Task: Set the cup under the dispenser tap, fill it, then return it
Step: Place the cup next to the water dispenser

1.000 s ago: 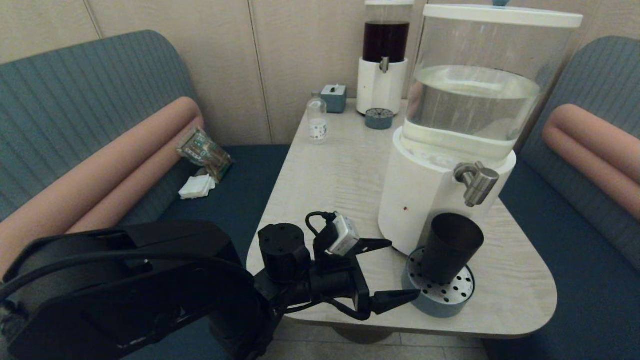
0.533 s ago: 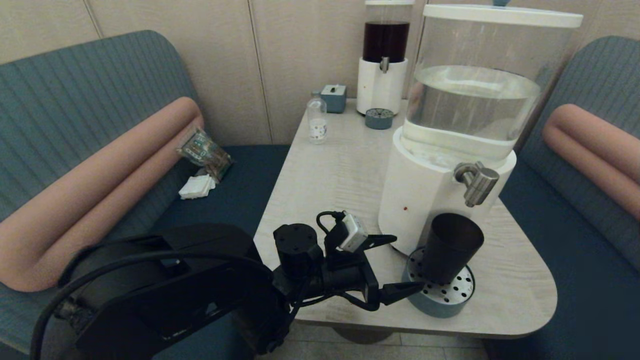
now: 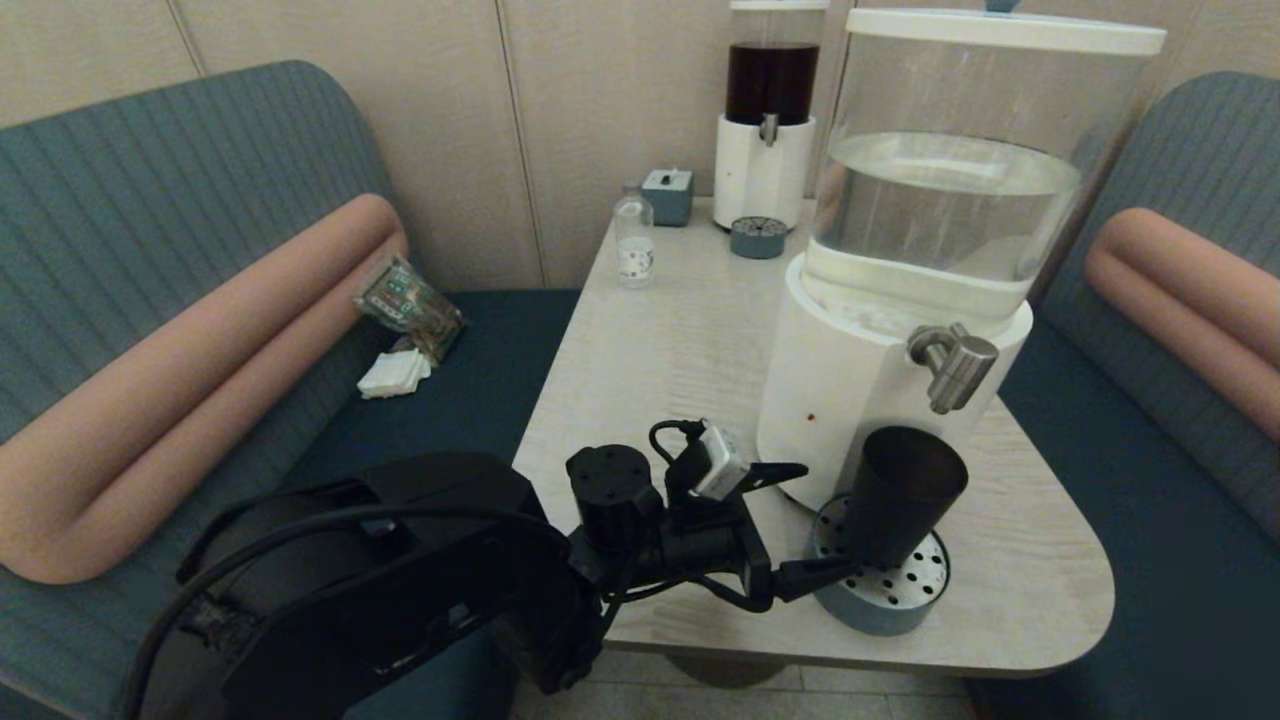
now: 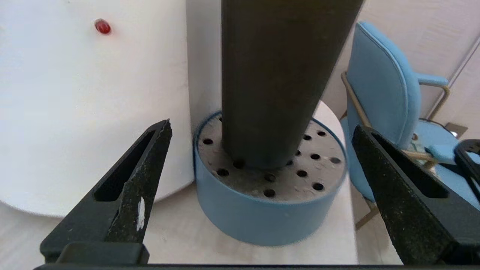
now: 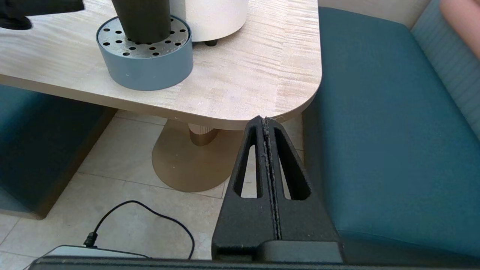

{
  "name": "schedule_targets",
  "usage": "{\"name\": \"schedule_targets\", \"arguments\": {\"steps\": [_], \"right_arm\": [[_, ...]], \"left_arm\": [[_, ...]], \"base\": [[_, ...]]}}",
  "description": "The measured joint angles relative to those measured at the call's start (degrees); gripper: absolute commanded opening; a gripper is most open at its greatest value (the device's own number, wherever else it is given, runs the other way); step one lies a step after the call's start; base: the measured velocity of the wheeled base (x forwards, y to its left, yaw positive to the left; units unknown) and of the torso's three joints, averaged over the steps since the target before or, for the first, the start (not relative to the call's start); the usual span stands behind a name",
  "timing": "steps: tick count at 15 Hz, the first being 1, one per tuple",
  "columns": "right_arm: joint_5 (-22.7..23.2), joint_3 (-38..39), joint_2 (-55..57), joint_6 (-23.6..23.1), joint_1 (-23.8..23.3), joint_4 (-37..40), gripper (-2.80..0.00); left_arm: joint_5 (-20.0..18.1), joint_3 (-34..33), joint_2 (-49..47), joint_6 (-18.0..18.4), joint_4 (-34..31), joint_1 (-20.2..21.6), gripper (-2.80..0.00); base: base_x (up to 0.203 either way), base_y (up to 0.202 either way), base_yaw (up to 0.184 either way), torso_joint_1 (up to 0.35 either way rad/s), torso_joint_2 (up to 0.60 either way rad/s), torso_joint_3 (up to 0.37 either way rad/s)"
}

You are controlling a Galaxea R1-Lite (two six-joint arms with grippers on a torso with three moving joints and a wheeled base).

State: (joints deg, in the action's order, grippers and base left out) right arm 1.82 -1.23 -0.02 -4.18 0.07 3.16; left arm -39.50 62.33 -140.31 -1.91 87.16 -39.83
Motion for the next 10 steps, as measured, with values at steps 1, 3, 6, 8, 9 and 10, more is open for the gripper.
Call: {"name": "schedule_targets", "arguments": {"steps": [1,3,6,8,9,10], "right_arm": [[0.0,0.0,0.0,0.0,0.0,0.0,-2.80],[0.0,0.0,0.0,0.0,0.0,0.0,-2.80],[0.0,0.0,0.0,0.0,0.0,0.0,-2.80],[0.0,0.0,0.0,0.0,0.0,0.0,-2.80],[0.0,0.0,0.0,0.0,0.0,0.0,-2.80],[0.0,0.0,0.0,0.0,0.0,0.0,-2.80]], "left_arm": [[0.0,1.0,-0.5,0.0,0.0,-0.1,0.00],[-0.2,2.8,-1.5,0.0,0.0,-0.7,0.00],[-0.5,4.0,-2.9,0.1,0.1,-1.8,0.00],[-0.6,4.6,-3.6,0.1,0.0,-2.4,0.00],[-0.6,5.0,-3.8,0.1,0.0,-2.5,0.00],[-0.6,5.2,-4.1,0.1,0.0,-2.6,0.00]], "base": [[0.000,0.000,0.000,0.000,0.00,0.000],[0.000,0.000,0.000,0.000,0.00,0.000],[0.000,0.000,0.000,0.000,0.00,0.000],[0.000,0.000,0.000,0.000,0.00,0.000],[0.000,0.000,0.000,0.000,0.00,0.000],[0.000,0.000,0.000,0.000,0.00,0.000]]}}
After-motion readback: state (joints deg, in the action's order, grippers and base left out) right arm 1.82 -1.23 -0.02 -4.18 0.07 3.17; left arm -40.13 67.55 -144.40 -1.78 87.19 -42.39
